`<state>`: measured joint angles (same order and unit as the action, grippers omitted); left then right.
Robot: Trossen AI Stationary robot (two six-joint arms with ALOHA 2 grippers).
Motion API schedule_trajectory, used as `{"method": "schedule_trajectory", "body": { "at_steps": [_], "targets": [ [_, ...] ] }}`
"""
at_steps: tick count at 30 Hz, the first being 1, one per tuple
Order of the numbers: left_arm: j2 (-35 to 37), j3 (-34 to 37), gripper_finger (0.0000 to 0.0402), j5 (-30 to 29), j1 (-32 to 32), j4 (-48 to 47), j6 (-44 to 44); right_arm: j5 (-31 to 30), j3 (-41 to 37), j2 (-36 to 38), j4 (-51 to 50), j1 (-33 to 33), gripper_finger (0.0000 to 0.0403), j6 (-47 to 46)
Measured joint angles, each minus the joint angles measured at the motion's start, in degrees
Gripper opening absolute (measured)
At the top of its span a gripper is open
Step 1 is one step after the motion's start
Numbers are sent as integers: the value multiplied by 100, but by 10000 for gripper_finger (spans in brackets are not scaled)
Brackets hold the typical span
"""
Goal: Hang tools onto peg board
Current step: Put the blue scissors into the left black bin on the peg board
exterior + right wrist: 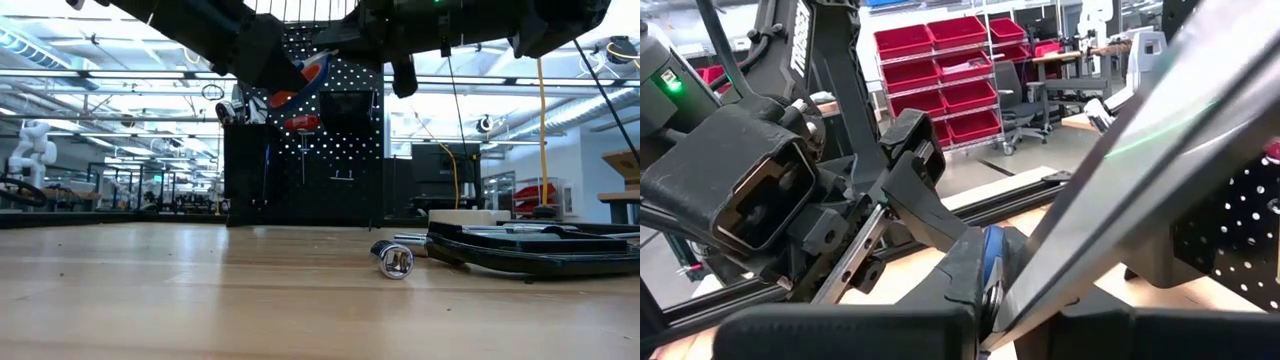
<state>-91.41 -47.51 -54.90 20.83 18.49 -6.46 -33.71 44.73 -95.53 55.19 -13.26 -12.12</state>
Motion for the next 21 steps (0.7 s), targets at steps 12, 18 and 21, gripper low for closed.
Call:
{"method": "schedule_trajectory", "body": {
  "at_steps": [12,18,21],
  "targets": [
    [8,1,246,463,-252,-149,306,157,-13,-82,177,-44,18,210],
    [6,1,246,474,-294,-74,312,197,-13,-90,273,-52,18,189],
    [10,5,246,721,-316,-91,334,314,-17,-90,272,-55,18,416]
  ]
}}
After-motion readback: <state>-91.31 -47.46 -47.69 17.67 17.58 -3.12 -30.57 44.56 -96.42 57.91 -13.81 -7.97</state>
